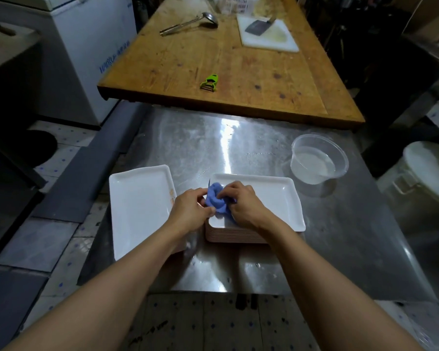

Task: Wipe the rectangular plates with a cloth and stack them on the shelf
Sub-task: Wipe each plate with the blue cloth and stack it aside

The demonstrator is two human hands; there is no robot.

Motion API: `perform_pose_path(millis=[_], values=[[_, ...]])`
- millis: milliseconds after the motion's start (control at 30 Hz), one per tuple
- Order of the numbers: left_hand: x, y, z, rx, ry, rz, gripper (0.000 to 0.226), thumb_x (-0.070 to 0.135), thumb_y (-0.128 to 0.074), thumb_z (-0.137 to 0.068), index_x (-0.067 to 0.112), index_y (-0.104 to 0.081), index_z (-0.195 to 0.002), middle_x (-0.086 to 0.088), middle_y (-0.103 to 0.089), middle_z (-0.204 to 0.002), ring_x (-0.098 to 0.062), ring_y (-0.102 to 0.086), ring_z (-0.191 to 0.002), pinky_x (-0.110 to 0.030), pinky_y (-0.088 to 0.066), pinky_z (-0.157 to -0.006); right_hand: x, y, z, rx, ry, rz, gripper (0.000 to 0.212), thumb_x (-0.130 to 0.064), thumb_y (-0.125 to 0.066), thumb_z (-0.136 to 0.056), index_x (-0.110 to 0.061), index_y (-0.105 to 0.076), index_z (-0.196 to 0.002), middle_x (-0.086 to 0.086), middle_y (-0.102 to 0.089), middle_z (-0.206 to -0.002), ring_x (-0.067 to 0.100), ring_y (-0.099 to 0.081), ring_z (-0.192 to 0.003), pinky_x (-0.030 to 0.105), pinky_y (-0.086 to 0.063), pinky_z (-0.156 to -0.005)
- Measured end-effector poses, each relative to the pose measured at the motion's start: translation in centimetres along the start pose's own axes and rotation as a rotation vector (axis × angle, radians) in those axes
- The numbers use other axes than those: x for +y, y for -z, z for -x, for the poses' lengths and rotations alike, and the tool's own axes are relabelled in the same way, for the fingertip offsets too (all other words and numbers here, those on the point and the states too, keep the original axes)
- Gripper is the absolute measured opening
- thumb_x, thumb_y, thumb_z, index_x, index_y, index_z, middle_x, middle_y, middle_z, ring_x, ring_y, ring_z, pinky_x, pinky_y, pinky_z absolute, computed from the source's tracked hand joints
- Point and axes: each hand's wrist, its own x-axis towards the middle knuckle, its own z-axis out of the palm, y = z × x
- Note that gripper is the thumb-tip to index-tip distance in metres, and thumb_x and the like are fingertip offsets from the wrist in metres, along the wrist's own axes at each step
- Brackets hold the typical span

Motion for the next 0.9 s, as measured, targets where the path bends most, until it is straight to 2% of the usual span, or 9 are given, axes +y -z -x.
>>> perform_pose_path(millis=[100, 167, 233, 300, 433, 533, 667, 800, 900], values=[[0.3, 0.5, 0.4, -0.087, 0.021, 0.094, 0.033, 0.007, -0.060, -0.069, 0.019, -0.065, -0.100, -0.011, -0.057, -0.082, -0.034, -0.057, -0.079, -0.042, -0.053, -0.077, 0.3, -0.1, 1.3, -0.034, 0.017, 0.028, 0.032, -0.002, -0.053, -0.088, -0.013, -0.068, -0.113, 0.012, -0.053, -0.124, 0.030, -0.046, -0.114, 0.036, -0.039, -0.099], [0.5, 0.7, 0.6, -0.126, 0.044, 0.148, 0.037, -0.010, -0.052, -0.076, 0.023, -0.061, -0.089, -0.010, -0.047, -0.074, -0.027, -0.049, -0.072, -0.039, -0.047, -0.069, 0.3, 0.0, 2.0, -0.070, 0.028, 0.053, 0.032, -0.002, -0.052, -0.088, -0.016, -0.067, -0.113, 0.009, -0.052, -0.124, 0.030, -0.044, -0.115, 0.035, -0.038, -0.098], [0.7, 0.7, 0.6, -0.135, 0.053, 0.149, 0.047, -0.017, -0.044, -0.077, 0.024, -0.060, -0.094, -0.009, -0.043, -0.069, -0.025, -0.047, -0.072, -0.042, -0.050, -0.070, 0.3, -0.1, 2.6, -0.106, 0.036, 0.101, 0.032, -0.006, -0.053, -0.089, -0.020, -0.066, -0.115, 0.005, -0.052, -0.127, 0.028, -0.043, -0.116, 0.032, -0.038, -0.094], [0.8, 0.7, 0.4, -0.128, 0.059, 0.121, 0.046, -0.014, -0.042, -0.081, 0.024, -0.058, -0.102, -0.010, -0.049, -0.068, -0.027, -0.052, -0.072, -0.047, -0.053, -0.075, 0.2, 0.0, 3.1, -0.108, 0.041, 0.138, 0.033, -0.011, -0.052, -0.091, -0.025, -0.063, -0.119, 0.001, -0.050, -0.131, 0.026, -0.042, -0.118, 0.031, -0.034, -0.093], [0.7, -0.1, -0.1, -0.026, 0.101, 0.088, 0.027, 0.008, -0.050, -0.086, 0.014, -0.064, -0.108, -0.014, -0.069, -0.087, -0.033, -0.067, -0.083, -0.048, -0.055, -0.080, 0.1, -0.4, 4.0, -0.082, 0.068, 0.171, 0.030, -0.027, -0.048, -0.095, -0.028, -0.059, -0.122, -0.004, -0.047, -0.135, 0.020, -0.038, -0.124, 0.036, -0.029, -0.101], [0.8, -0.7, -0.4, 0.085, 0.123, -0.018, 0.030, 0.020, -0.056, -0.086, 0.012, -0.061, -0.115, -0.006, -0.068, -0.091, -0.024, -0.064, -0.082, -0.035, -0.053, -0.080, 0.4, -0.6, 4.9, -0.059, 0.086, 0.174, 0.031, -0.034, -0.042, -0.097, -0.025, -0.061, -0.120, -0.004, -0.049, -0.134, 0.018, -0.041, -0.124, 0.038, -0.030, -0.100], [1.2, -1.0, -0.5, 0.140, 0.136, -0.182, 0.027, 0.015, -0.062, -0.083, 0.017, -0.056, -0.109, 0.000, -0.058, -0.090, -0.017, -0.052, -0.080, -0.026, -0.037, -0.069, 1.9, 0.7, 6.6, 0.071, -0.023, 0.219, 0.028, -0.027, -0.039, -0.096, -0.020, -0.065, -0.103, -0.001, -0.055, -0.123, 0.021, -0.050, -0.113, 0.036, -0.032, -0.090], [0.9, -1.3, -1.1, 0.144, 0.125, -0.233, 0.024, 0.010, -0.061, -0.080, 0.014, -0.057, -0.103, -0.002, -0.061, -0.087, -0.021, -0.054, -0.081, -0.027, -0.036, -0.067, 5.1, 2.7, 7.8, 0.173, -0.146, 0.312, 0.023, -0.016, -0.047, -0.091, -0.013, -0.069, -0.094, 0.005, -0.059, -0.111, 0.027, -0.054, -0.101, 0.031, -0.029, -0.080], [0.9, -1.4, -1.4, 0.138, 0.108, -0.261, 0.019, 0.007, -0.060, -0.080, 0.013, -0.054, -0.097, -0.006, -0.063, -0.085, -0.024, -0.056, -0.080, -0.029, -0.040, -0.065, 6.7, 3.5, 7.1, 0.172, -0.159, 0.351, 0.017, -0.012, -0.053, -0.088, -0.011, -0.069, -0.089, 0.007, -0.058, -0.106, 0.026, -0.052, -0.101, 0.031, -0.033, -0.084]])
